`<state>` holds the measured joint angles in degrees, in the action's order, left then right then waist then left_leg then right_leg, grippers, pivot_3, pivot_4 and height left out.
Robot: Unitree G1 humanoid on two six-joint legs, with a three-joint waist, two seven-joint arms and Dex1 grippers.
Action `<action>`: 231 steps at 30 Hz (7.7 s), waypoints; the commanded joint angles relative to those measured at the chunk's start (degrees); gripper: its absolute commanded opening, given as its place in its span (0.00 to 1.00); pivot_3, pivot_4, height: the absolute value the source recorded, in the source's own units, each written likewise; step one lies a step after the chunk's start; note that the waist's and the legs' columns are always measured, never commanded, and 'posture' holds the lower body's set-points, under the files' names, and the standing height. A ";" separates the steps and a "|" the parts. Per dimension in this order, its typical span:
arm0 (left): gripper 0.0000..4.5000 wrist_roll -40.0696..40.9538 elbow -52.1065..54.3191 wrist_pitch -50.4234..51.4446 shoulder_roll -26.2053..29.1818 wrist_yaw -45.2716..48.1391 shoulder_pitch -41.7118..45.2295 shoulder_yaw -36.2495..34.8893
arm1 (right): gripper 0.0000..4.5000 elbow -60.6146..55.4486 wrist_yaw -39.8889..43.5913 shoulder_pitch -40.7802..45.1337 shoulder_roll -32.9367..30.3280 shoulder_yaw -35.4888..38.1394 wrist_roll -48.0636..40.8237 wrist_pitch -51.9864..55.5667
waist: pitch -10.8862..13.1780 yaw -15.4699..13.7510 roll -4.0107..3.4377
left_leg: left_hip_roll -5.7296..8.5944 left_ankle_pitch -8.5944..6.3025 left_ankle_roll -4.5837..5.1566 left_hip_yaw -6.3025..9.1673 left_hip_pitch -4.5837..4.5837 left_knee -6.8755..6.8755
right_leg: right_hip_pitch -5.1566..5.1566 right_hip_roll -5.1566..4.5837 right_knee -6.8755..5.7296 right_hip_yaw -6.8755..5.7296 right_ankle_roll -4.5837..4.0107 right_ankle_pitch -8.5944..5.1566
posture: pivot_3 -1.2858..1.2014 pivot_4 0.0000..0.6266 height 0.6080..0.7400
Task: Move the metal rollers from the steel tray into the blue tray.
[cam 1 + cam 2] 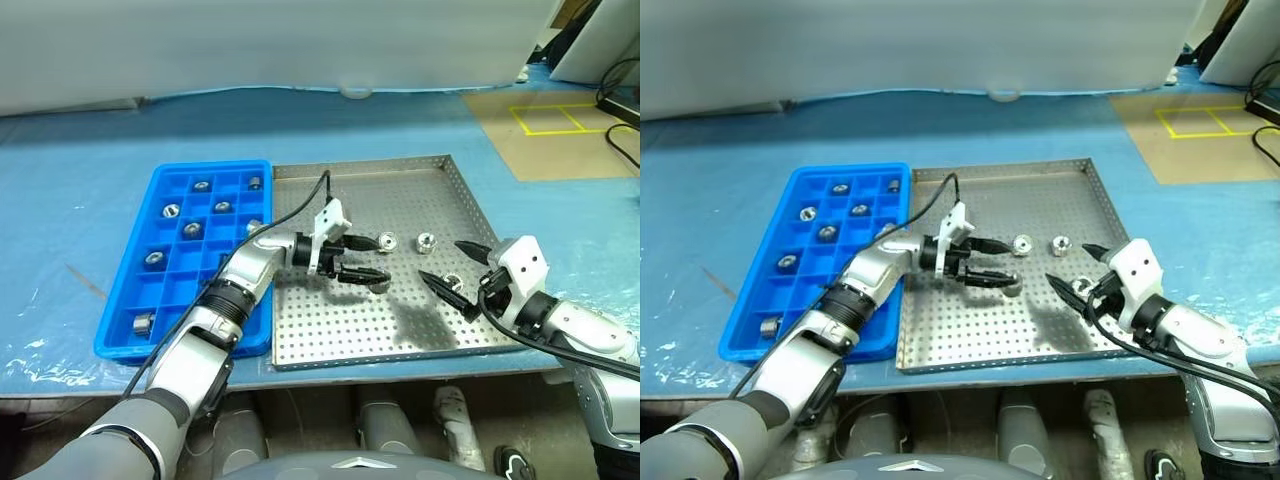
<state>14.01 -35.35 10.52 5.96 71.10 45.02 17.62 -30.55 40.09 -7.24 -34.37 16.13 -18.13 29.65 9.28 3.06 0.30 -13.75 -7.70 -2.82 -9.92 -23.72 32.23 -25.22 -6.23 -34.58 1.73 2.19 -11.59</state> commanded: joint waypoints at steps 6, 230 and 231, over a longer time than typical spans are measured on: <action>0.86 -8.23 -7.13 -10.10 -3.62 0.03 2.25 3.89 | 1.00 -3.54 -2.76 -0.47 -0.32 2.19 -2.11 -0.27 | -0.01 0.96 -0.01 | 0.01 -0.10 0.15 -0.01 -0.14 0.02 | 0.00 -0.02 0.16 -0.02 0.00 0.00 | 0.28 0.24 1.00; 0.28 -7.02 16.64 -9.36 4.29 -15.51 -11.97 -7.52 | 1.00 8.68 16.42 19.44 -7.19 -16.17 -14.65 7.40 | -0.27 -2.50 -0.28 | -0.02 -0.14 0.18 -0.16 0.05 -0.10 | 0.07 -0.11 0.18 -0.04 -0.37 0.25 | 0.45 0.24 1.00; 0.28 -7.08 18.23 -8.50 4.04 -18.18 -12.88 -8.54 | 1.00 10.14 17.06 20.81 -6.88 -17.06 -13.96 6.73 | -0.26 -2.60 -0.27 | -0.02 -0.14 0.18 -0.16 -0.02 -0.11 | 0.03 -0.11 0.18 -0.06 -0.38 0.26 | 0.45 0.24 1.00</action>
<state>5.74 -21.56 0.79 10.49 57.52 32.65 11.66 -21.46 55.65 11.77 -41.58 -0.31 -32.30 38.38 9.01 0.46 0.02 -13.78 -7.83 -2.64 -10.08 -23.79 32.13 -25.23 -6.34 -34.40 1.67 1.80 -11.33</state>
